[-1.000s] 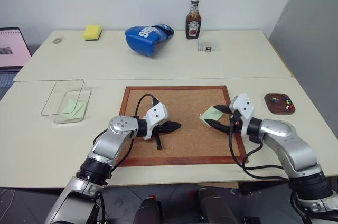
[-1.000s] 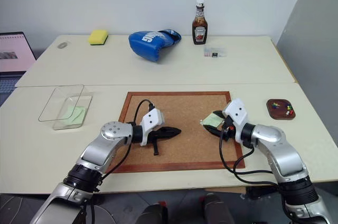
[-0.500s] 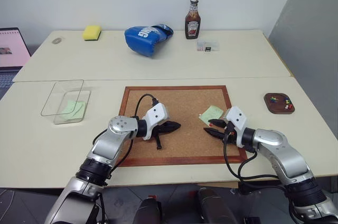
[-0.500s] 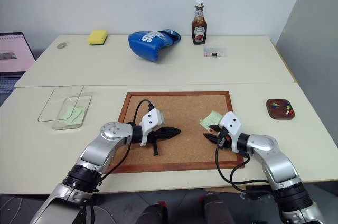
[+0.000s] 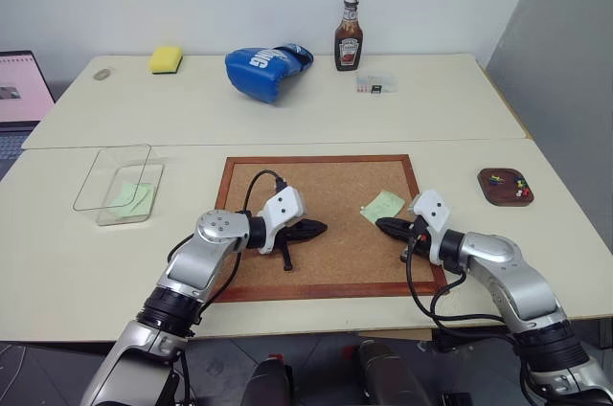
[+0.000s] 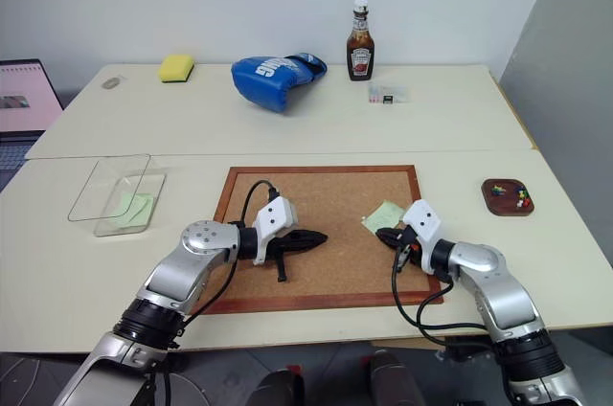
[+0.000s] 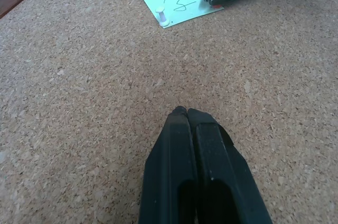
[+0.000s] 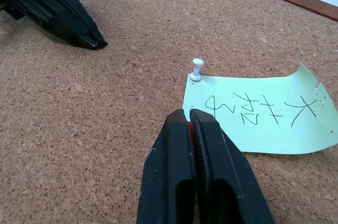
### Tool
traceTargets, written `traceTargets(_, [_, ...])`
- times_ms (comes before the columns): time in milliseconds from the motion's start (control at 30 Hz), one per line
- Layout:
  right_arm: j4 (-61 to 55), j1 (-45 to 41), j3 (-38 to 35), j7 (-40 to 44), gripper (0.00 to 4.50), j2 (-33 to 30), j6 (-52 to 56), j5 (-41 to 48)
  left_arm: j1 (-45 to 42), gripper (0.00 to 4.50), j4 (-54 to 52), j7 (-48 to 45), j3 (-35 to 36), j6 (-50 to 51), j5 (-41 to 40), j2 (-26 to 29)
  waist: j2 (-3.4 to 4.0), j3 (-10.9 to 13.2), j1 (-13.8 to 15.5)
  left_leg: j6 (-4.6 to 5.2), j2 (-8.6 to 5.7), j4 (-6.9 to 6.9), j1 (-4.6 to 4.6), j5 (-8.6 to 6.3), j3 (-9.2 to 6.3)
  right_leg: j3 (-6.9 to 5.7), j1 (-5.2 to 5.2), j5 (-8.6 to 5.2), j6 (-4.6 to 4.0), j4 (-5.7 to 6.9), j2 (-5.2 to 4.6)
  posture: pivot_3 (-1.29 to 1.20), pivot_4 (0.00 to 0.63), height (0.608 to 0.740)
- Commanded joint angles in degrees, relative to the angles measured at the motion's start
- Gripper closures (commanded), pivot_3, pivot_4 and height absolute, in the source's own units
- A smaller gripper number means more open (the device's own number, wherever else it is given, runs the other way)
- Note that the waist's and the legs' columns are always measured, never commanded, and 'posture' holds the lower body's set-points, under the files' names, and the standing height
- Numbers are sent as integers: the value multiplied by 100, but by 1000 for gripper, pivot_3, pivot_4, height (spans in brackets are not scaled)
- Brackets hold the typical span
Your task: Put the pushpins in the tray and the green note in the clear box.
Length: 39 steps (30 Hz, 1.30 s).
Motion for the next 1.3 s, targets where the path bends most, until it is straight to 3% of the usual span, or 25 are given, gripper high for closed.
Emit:
traceTargets(33, [-715,-261,-623,-132,4450,112,471,695,143,4500,75,-44,-177,107,162,33,0,0,0,0,0,0,-1,0,0,0,0,0,0,0,0,0,150,740])
traceTargets(367, [-875,-430,-1447,-826,4450,178,1070,1111,143,4500,107,-21,-185,115,164,-2,-11,-7,1,0,1,-3,-5,0,-10,-8,-1,-1,-2,-2,0,0,150,740])
traceTargets(700, [978,-946,-2647,-2657,4450,-120,744,161,141,4500,150,-36,-190,96,175,-11,-8,-8,2,0,0,-4,-4,0,-5,-4,-2,-1,-2,-1,0,0,150,740])
traceTargets(1300, [2524,-1312,-2897,-3105,4450,-224,202,-124,190,4500,83,-19,-159,133,163,18,-6,-9,-10,0,-2,-4,-1,0,1,3,1,0,0,-2,0,0,150,740])
